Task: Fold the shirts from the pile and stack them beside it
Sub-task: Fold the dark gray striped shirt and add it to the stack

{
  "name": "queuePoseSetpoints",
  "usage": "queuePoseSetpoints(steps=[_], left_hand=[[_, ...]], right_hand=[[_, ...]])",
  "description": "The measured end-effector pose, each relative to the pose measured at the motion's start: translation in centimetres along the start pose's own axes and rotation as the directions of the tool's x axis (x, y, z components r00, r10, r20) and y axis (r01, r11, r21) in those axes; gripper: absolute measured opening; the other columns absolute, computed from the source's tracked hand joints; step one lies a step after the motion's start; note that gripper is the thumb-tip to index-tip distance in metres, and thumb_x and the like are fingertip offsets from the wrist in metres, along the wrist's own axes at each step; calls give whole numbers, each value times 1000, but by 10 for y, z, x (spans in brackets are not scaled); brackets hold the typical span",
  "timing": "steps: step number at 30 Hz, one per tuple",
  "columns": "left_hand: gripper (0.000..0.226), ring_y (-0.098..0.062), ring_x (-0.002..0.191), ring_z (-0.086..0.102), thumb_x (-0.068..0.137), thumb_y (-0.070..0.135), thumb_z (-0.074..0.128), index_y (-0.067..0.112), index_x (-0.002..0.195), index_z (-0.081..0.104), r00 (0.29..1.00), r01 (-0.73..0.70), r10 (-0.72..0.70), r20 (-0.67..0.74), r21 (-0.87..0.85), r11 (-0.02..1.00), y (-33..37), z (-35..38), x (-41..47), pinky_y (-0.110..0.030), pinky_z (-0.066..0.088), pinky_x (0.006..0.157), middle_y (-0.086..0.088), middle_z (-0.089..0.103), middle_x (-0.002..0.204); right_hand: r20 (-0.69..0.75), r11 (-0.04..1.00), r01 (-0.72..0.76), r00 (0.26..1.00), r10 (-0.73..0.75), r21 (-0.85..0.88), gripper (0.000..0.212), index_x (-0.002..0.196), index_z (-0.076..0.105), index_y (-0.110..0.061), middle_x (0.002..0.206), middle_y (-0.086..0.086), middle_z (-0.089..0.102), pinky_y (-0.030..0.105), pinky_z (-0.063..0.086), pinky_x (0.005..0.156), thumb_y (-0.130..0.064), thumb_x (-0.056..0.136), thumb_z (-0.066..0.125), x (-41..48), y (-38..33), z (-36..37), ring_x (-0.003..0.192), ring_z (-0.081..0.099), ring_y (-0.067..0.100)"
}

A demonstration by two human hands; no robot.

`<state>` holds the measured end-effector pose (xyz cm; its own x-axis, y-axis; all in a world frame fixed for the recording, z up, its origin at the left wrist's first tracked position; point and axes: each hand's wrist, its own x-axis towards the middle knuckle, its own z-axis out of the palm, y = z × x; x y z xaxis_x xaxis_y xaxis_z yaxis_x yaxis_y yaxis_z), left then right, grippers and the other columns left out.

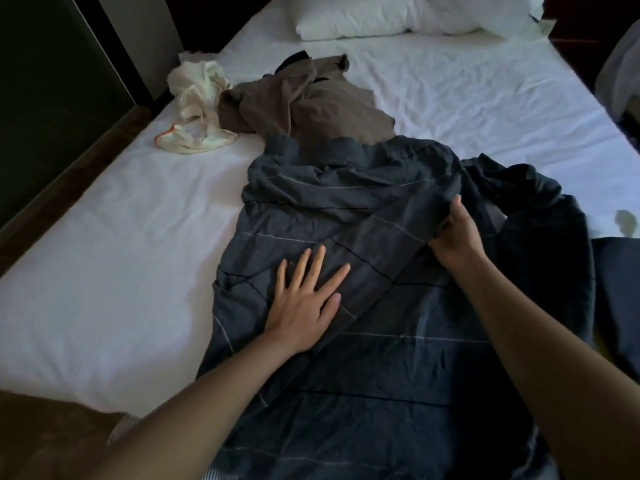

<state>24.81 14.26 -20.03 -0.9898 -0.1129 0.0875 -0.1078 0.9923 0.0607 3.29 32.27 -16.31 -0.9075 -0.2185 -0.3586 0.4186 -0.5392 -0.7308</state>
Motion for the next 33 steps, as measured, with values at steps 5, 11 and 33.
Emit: queuePoseSetpoints(steps=[5, 11, 33], left_hand=[[47, -28, 135, 40, 101, 46, 13, 38, 143, 32, 1000, -21, 21, -4, 13, 1000, -4, 6, 1, -52, 20, 107, -5, 39, 149], [47, -26, 136, 37, 99, 45, 18, 38, 144, 28, 1000, -15, 16, -20, 35, 999, -3, 11, 0, -51, 19, 106, -5, 39, 149], [43, -18, 143, 18, 103, 33, 23, 20, 132, 51, 973, 120, -107, 206, -52, 991, 76, -65, 44, -38, 12, 115, -3, 25, 156]], right_hand=[[-65, 995, 54, 996, -60, -83, 28, 117, 61, -8, 96, 5, 70, 37, 51, 91, -22, 97, 47, 18, -11, 0, 92, 66, 19], [-210, 920, 152, 948, -239, -361, 37, 136, 46, -9, 124, 11, 58, 25, 50, 90, -12, 99, 42, 31, -15, -17, 105, 58, 19], [493, -398, 308, 673, -550, -864, 45, 123, 62, -10, 141, 11, 48, 37, 6, 113, -28, 89, 39, -176, 43, -124, 135, 26, 27]])
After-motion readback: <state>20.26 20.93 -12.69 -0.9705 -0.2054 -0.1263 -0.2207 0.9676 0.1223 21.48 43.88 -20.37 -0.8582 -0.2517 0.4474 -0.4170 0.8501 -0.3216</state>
